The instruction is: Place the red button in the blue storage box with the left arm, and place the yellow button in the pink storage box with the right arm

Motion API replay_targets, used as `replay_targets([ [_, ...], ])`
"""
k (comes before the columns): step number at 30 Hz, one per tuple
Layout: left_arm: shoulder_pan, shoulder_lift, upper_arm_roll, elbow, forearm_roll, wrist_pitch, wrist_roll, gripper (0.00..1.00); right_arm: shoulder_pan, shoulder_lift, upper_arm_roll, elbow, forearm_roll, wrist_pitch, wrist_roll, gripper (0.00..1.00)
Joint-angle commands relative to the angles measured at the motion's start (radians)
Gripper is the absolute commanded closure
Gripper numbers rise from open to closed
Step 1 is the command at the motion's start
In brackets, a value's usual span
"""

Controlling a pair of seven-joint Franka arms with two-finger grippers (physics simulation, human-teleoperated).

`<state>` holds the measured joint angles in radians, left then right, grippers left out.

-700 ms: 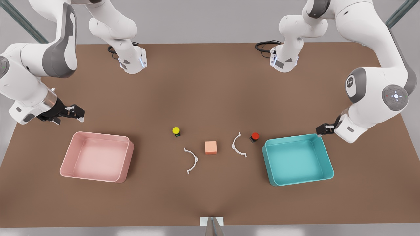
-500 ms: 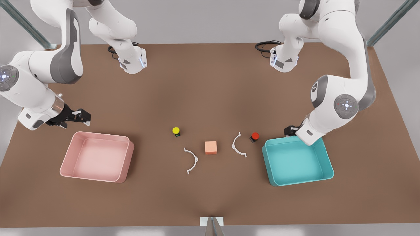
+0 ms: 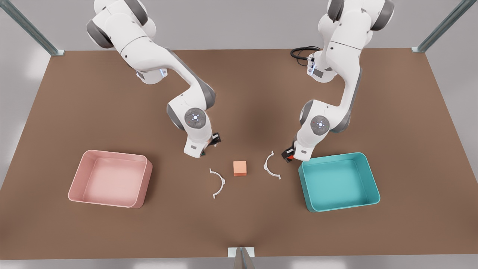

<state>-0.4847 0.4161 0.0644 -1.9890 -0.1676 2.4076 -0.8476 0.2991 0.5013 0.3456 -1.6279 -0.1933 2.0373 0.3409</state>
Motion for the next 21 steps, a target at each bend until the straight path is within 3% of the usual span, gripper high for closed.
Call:
replay_targets([
  [1, 0.000, 0.033, 0.000, -0.001, 0.000, 0.128, -0.614, 0.00, -0.023, -0.021, 0.009, -0.049, -0.008, 0.132, 0.395, 0.00],
  [2, 0.000, 0.058, 0.000, -0.001, -0.001, 0.143, -0.614, 0.00, -0.035, -0.024, 0.015, -0.055, -0.008, 0.132, 0.391, 0.00],
  [4, -0.008, 0.090, 0.000, -0.001, -0.001, 0.145, -0.620, 0.00, -0.133, -0.027, 0.105, -0.110, -0.008, 0.165, 0.374, 0.00],
  [8, -0.035, 0.151, 0.000, 0.005, 0.002, 0.146, -0.623, 0.00, -0.138, -0.067, 0.115, -0.236, -0.011, 0.247, 0.379, 0.00],
  [10, -0.035, 0.162, 0.000, 0.007, 0.003, 0.154, -0.623, 0.09, -0.138, -0.061, 0.115, -0.251, -0.009, 0.281, 0.379, 0.00],
  [11, -0.035, 0.164, 0.000, 0.012, 0.003, 0.156, -0.622, 0.16, -0.140, -0.052, 0.113, -0.251, -0.023, 0.294, 0.377, 0.00],
  [12, -0.034, 0.165, 0.000, 0.013, 0.005, 0.154, -0.622, 0.31, -0.141, -0.037, 0.112, -0.251, -0.046, 0.308, 0.377, 0.00],
  [15, -0.032, 0.164, 0.000, 0.013, 0.006, 0.154, -0.619, 0.47, -0.143, -0.014, 0.107, -0.251, -0.081, 0.323, 0.386, 0.00],
  [19, -0.032, 0.158, 0.002, 0.021, 0.008, 0.148, -0.613, 0.50, -0.141, 0.011, 0.104, -0.251, -0.127, 0.328, 0.388, 0.00],
  [21, -0.031, 0.078, 0.005, 0.024, 0.013, 0.050, -0.613, 0.50, -0.144, 0.025, 0.104, -0.253, -0.147, 0.334, 0.388, 0.00],
])
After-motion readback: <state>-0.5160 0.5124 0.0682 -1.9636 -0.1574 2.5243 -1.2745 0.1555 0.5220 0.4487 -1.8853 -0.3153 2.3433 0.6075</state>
